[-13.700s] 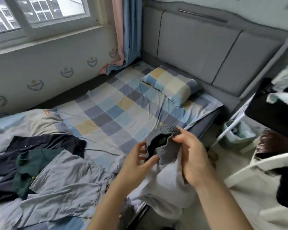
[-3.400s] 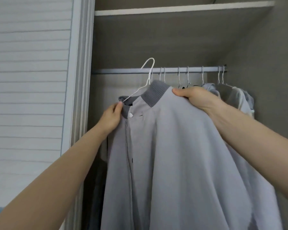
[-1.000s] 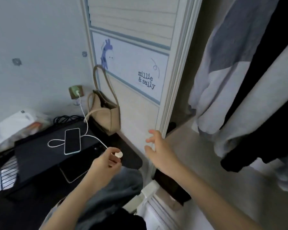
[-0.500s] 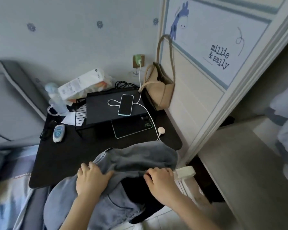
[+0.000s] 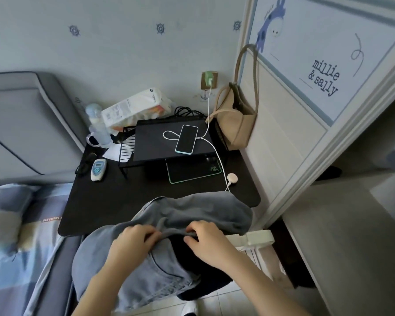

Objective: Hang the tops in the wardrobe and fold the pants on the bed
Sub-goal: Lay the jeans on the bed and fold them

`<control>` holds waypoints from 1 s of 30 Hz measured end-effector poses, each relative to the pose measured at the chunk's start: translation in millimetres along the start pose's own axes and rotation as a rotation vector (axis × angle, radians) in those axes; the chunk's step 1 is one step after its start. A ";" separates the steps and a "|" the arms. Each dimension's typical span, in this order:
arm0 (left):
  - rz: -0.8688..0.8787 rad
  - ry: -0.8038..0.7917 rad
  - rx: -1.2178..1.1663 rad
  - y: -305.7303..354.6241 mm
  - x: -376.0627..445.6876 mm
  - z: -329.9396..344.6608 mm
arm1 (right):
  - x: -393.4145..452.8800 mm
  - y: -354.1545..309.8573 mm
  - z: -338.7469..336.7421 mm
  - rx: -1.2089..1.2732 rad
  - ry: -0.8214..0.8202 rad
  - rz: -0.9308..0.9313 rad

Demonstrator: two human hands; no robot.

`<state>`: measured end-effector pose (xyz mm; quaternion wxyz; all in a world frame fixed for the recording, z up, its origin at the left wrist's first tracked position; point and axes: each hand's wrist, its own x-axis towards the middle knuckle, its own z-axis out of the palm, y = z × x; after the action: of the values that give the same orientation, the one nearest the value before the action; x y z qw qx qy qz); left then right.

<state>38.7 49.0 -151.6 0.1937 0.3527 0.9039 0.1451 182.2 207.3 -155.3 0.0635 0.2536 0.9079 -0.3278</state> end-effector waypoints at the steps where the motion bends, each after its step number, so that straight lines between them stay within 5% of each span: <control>1: -0.041 0.128 -0.138 3.0 -2.9 -4.6 | 2.3 -5.4 3.4 -0.011 -0.013 -0.018; 5: -0.172 0.417 -0.722 28.6 -9.5 -33.7 | 16.6 -19.8 14.0 -0.004 -0.057 -0.055; 7: -0.133 0.397 -0.601 22.7 -12.1 -43.5 | 30.1 -25.9 17.0 0.020 -0.105 -0.161; 11: -0.169 -0.157 0.071 -38.0 -27.5 -25.9 | 47.9 -43.0 17.9 0.129 -0.093 -0.151; 12: -0.142 -0.161 0.130 -50.2 -33.6 -15.2 | 49.3 -47.2 14.6 0.249 -0.059 -0.082; 16: -0.062 0.137 -0.200 -59.7 -49.9 -5.5 | 44.9 -56.5 -9.1 0.451 -0.026 -0.094; 21: -0.130 0.276 -0.361 -23.5 -63.7 -30.5 | 26.4 -38.9 4.5 0.106 -0.305 -0.190; 27: 0.087 0.430 -0.867 52.9 -107.1 -61.1 | 6.9 -46.2 -9.7 0.397 0.139 -0.237; 30: 0.132 0.419 -1.063 65.4 -122.3 -66.8 | -19.4 -45.8 -51.1 0.492 0.175 -0.274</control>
<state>129.2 2.1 -36.2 0.1515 0.2264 0.7019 0.6581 178.5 201.1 -84.3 -0.1235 0.1636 0.8289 -0.5205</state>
